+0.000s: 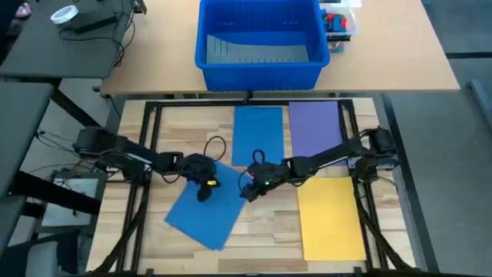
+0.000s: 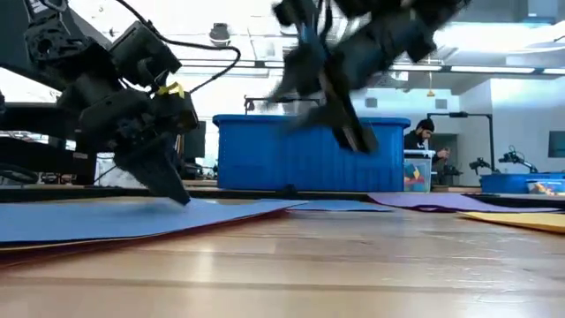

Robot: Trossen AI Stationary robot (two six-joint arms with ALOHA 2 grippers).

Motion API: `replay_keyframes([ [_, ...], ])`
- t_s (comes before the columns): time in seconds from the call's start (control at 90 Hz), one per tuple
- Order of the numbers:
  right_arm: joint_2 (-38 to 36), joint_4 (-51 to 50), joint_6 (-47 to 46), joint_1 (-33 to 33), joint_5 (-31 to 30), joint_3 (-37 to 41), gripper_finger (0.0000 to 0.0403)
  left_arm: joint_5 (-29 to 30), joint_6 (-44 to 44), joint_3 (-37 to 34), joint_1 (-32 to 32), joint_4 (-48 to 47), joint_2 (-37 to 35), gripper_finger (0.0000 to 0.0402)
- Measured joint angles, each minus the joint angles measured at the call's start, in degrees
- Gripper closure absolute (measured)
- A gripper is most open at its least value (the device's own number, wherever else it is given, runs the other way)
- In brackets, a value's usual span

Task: Organize paper
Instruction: Stack the blue paper on top of the other blue paper

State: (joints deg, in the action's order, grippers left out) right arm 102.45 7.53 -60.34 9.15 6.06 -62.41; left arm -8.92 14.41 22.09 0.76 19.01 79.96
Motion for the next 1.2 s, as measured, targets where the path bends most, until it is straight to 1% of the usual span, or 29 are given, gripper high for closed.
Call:
replay_keyframes([
  [0.122,0.8,-0.4,9.89,0.25,-3.85,-1.41,0.0305,0.85,-3.12,0.0,1.04,-8.05,-7.04,0.0402],
  [0.167,1.57,0.96,12.25,-0.14,-4.81,-1.73,0.0305,2.2,-4.12,0.02,1.45,-11.76,-9.8,0.0402],
  [0.211,2.32,2.18,13.91,-0.52,-5.15,-1.77,0.0305,4.92,-4.51,0.04,1.81,-17.06,-12.33,0.0402],
  [0.289,4.8,5.24,13.93,-1.43,-5.22,-1.77,0.0305,10.32,-3.85,0.04,2.73,-26.95,-15.74,0.0402],
  [0.333,6.06,5.69,12.88,-1.98,-5.19,-1.71,0.0306,12.02,-2.98,0.02,3.48,-31.94,-17.09,0.0402],
  [0.4,8.21,8.25,11.05,-2.46,-4.7,-2.1,0.0306,12.24,-1.88,0.0,4.42,-37.02,-18.25,0.0402],
  [0.467,9.89,9.71,10.66,-2.68,-4.17,-2.95,0.0306,11.94,-2.65,-0.02,4.69,-40.41,-19.03,0.0402],
  [0.578,13.02,11.67,12.89,-2.97,-2.29,-5.66,0.0306,10.87,-7.31,-0.02,4.69,-42.01,-19.29,0.0402],
  [0.744,17.79,11.71,15.76,-2.9,-1.24,-10.8,0.0306,2.96,-13.55,-0.02,4.6,-38.5,-18.81,0.0402],
  [0.856,20.25,11.32,15.81,-2.86,-1.18,-13.13,0.0306,2.93,-16.9,-0.02,4.83,-38.61,-18.11,0.0402],
  [0.989,21.62,10.34,15.83,-2.86,-1.18,-14.12,0.0306,2.98,-17.39,-0.08,4.99,-38.92,-17.98,0.0402],
  [1.056,21.58,7.66,15.85,-2.86,-1.31,-14.19,0.0306,2.98,-17.36,-0.4,4.99,-38.38,-17.96,0.0402],
  [1.2,21.65,-1.73,17.33,-2.83,-1.44,-14.05,0.0306,3.01,-17.29,-0.98,4.99,-38.34,-17.96,0.0402],
])
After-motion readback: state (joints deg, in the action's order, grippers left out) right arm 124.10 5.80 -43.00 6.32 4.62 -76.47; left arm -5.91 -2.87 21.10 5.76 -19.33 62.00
